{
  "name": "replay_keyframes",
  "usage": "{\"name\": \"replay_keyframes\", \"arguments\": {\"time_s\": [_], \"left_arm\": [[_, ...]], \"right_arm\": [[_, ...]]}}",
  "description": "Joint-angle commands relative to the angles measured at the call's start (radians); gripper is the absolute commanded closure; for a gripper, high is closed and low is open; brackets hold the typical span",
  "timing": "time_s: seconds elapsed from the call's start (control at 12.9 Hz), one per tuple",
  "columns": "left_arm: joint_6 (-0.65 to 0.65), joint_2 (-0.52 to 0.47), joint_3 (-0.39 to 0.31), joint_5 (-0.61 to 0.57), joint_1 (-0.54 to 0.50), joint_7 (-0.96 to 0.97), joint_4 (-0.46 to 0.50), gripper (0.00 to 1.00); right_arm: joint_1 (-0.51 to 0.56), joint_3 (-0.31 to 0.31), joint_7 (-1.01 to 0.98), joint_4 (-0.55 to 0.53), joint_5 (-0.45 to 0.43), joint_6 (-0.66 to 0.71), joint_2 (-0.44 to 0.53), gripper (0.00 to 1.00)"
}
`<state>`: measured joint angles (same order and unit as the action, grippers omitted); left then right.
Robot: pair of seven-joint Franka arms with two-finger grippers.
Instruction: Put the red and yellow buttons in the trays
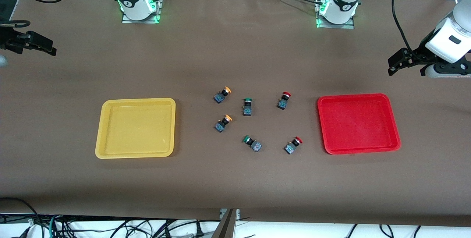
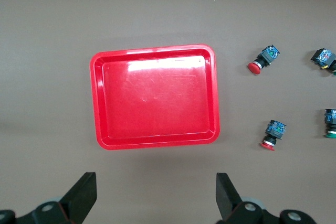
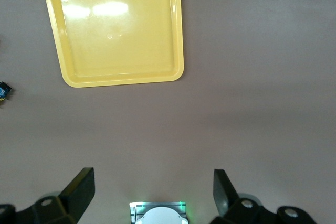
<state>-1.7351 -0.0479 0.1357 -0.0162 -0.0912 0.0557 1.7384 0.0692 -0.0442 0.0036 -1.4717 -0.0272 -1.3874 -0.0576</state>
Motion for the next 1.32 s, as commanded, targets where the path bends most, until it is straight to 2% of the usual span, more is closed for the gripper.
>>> {"name": "replay_keyframes", "arguments": {"time_s": [0.0, 1.24], "left_arm": [[0.014, 0.013, 0.001, 0.018, -0.004, -0.005, -0.028, 0.00], [0.028, 0.017, 0.001, 0.028, -0.004, 0.006, -0.028, 0.00]], "right_arm": [[0.003, 0.003, -0.013, -0.009, 0.006, -0.002, 0.010, 0.00], [0.006, 0.003, -0.010, -0.009, 0.004, -0.004, 0.010, 0.00]]}}
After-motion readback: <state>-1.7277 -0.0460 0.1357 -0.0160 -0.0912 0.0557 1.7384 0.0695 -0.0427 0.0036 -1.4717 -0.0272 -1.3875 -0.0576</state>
